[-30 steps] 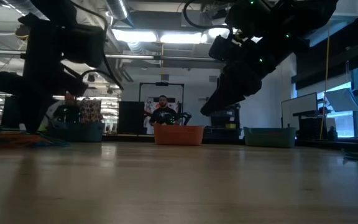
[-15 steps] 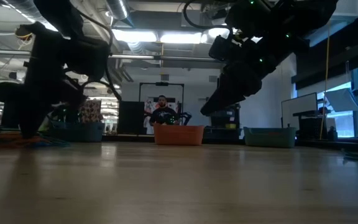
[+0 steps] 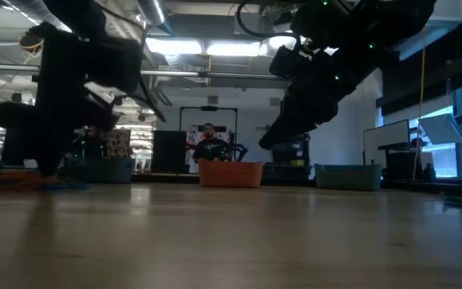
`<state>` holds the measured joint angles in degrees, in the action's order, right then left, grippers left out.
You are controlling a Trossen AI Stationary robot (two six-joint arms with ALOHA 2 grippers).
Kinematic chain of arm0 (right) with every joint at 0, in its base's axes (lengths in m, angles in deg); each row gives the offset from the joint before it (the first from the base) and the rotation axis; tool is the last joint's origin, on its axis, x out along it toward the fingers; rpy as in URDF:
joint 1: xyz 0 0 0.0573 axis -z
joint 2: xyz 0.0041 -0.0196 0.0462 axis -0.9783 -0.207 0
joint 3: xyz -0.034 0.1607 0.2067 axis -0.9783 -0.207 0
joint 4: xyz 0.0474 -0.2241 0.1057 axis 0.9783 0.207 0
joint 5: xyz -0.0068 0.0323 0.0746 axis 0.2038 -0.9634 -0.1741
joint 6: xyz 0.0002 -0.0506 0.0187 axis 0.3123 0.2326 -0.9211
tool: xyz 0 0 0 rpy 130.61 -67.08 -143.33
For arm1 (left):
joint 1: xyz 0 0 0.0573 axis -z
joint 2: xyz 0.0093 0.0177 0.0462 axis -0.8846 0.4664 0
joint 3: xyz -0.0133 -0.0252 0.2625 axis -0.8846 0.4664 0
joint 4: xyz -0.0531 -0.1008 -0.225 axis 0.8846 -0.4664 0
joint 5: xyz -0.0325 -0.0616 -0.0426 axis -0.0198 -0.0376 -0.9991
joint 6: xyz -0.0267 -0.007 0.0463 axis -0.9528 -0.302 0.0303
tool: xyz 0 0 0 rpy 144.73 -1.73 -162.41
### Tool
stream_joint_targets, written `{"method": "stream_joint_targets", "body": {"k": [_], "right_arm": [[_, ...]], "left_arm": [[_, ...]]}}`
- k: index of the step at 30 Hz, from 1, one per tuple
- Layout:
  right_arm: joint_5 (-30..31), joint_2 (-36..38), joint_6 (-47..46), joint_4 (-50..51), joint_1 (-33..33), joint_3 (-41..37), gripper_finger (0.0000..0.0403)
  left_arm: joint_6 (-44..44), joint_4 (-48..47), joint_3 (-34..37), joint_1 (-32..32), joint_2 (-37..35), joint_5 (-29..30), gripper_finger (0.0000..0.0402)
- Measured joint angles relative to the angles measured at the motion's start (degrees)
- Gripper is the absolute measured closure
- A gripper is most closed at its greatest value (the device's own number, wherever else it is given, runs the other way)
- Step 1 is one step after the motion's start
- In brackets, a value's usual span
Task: Sort rubber bands into baskets
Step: Put the orange rubber band into the orange bin
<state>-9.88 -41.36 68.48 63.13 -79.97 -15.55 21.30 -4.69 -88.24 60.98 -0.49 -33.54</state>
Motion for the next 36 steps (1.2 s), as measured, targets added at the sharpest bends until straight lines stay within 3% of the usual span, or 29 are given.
{"method": "stream_joint_targets", "body": {"k": [9, 17, 26, 36], "right_arm": [[0.00, 0.00, 0.00, -0.13, 0.00, 0.02, 0.0207], [0.00, 0.00, -1.07, -0.08, 0.00, 0.02, 0.0207], [0.00, 0.00, -1.07, -0.34, 0.00, 0.02, 0.0207], [-1.44, 0.00, -1.38, -0.91, 0.00, 0.02, 0.0207]], "left_arm": [[1.35, 3.63, -5.28, 5.04, -3.66, 4.46, 0.0396], [10.54, 27.69, -3.10, 5.21, -4.21, 4.89, 0.0397], [18.19, 56.53, 4.45, 5.15, -2.43, 4.85, 0.0399], [19.55, 74.37, 8.16, 4.07, 6.50, 4.74, 0.0392]]}}
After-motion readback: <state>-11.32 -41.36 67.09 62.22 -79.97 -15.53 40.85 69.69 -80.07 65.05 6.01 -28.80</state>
